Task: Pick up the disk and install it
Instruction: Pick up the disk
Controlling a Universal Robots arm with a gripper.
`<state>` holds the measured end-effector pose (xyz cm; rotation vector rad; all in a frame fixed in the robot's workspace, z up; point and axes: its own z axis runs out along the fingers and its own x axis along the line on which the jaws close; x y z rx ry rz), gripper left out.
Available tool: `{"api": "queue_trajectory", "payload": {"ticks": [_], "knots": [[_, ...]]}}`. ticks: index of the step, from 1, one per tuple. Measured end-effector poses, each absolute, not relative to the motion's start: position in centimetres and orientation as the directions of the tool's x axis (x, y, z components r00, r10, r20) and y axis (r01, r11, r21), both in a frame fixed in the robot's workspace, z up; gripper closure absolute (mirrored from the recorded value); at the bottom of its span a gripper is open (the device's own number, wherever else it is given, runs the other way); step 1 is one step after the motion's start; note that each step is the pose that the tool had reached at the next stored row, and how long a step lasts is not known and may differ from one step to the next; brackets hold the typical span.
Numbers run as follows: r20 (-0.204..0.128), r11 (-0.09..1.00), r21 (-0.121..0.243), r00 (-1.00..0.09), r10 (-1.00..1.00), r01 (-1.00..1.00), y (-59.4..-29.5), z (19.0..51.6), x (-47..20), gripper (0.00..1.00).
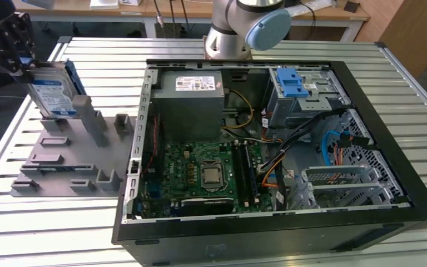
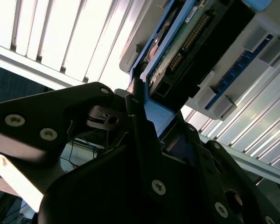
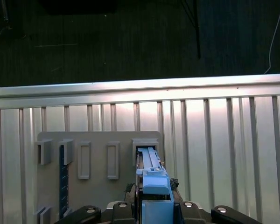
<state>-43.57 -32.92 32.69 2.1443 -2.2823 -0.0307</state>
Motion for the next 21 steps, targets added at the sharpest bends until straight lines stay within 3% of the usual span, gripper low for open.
{"api": "queue_trajectory", "payload": {"ticks": [21], "knots": [[-0.006,0.062,0.021,-0.062,-0.998,-0.998,-32.92,33.42,-43.57,0.64]]}}
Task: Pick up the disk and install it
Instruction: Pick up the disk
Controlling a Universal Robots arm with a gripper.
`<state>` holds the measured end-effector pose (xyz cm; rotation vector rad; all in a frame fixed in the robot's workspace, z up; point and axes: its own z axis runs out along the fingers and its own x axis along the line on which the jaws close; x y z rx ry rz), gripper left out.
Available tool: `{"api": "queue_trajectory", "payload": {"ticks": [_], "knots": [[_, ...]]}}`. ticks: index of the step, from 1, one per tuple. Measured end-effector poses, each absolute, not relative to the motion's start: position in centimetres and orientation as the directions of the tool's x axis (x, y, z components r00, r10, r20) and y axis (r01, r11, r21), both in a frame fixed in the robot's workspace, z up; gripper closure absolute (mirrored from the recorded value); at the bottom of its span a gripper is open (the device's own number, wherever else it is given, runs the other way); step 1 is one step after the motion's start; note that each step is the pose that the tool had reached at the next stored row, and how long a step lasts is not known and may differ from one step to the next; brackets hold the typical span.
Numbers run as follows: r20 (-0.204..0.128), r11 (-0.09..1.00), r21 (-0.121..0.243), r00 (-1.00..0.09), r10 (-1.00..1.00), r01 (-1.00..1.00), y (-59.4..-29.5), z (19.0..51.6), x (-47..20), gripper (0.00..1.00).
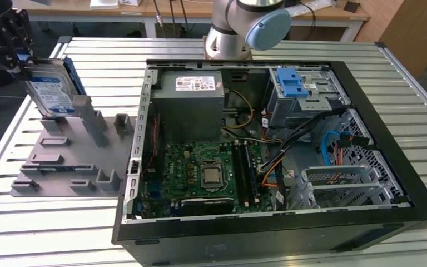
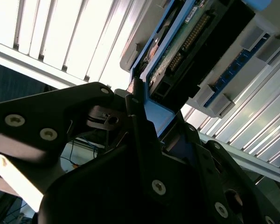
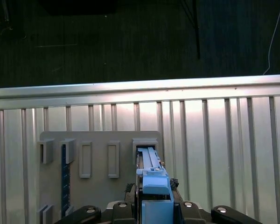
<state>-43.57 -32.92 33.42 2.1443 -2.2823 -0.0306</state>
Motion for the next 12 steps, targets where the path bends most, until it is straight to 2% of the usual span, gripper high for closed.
{"api": "queue_trajectory", "payload": {"ticks": [12], "knots": [[-0.006,0.062,0.021,-0.062,-0.998,-0.998,-32.92,33.98,-43.57,0.64]]}}
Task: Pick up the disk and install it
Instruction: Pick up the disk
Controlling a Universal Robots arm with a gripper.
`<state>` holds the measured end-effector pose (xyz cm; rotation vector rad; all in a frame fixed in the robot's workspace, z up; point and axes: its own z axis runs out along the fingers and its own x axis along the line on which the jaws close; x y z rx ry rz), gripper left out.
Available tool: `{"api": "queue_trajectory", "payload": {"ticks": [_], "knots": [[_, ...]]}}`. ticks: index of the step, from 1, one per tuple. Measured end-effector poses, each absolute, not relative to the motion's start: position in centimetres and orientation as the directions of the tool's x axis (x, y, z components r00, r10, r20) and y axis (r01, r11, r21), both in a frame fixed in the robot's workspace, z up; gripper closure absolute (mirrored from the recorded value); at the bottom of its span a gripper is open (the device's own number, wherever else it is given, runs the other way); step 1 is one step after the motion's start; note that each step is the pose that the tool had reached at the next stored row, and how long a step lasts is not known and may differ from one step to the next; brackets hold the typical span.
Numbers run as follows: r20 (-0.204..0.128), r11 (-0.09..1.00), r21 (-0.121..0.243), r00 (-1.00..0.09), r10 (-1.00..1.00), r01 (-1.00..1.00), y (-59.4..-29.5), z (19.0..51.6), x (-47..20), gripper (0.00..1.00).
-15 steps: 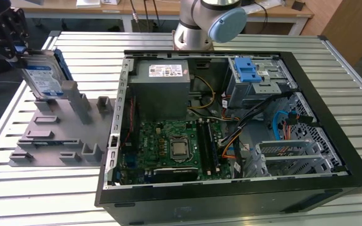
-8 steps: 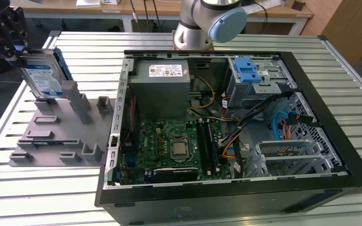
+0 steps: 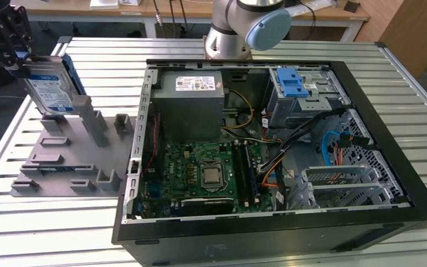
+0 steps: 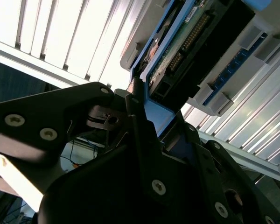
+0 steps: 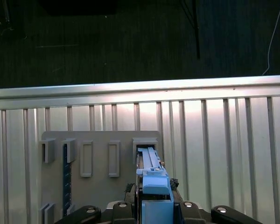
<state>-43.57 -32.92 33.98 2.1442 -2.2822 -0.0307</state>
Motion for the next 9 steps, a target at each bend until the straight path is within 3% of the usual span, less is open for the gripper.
{"api": "queue_trajectory", "payload": {"ticks": [9], "knots": [[-0.006,0.062,0.021,-0.062,-0.998,-0.998,-32.92,34.42,-43.57,0.64]]}}
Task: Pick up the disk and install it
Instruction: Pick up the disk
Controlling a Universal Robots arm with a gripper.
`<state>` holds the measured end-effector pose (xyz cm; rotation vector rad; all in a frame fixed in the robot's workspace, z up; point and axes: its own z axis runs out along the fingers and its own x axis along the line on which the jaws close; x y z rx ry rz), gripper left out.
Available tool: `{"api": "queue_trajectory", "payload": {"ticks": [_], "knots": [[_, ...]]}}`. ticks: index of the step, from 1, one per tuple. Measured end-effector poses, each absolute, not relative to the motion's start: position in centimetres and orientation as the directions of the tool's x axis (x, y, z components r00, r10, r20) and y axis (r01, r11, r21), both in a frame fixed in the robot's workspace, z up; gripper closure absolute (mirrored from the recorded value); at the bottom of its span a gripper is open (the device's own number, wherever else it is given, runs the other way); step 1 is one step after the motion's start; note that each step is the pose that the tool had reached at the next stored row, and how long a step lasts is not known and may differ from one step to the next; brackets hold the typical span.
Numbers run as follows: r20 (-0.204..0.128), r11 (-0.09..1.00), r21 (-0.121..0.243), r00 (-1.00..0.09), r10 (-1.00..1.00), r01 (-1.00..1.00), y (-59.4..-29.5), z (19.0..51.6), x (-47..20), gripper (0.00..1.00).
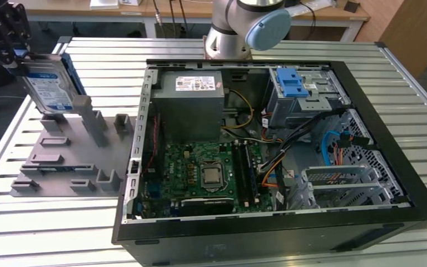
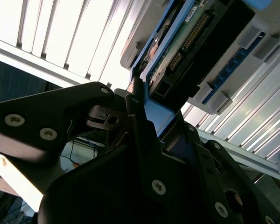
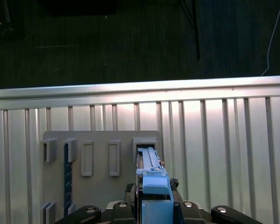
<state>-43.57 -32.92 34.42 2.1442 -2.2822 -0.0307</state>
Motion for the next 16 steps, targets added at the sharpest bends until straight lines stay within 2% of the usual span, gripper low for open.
{"api": "queue_trajectory", "payload": {"ticks": [16], "knots": [[-0.006,0.062,0.021,-0.062,-0.998,-0.998,-32.92,35.41,-43.57,0.64]]}}
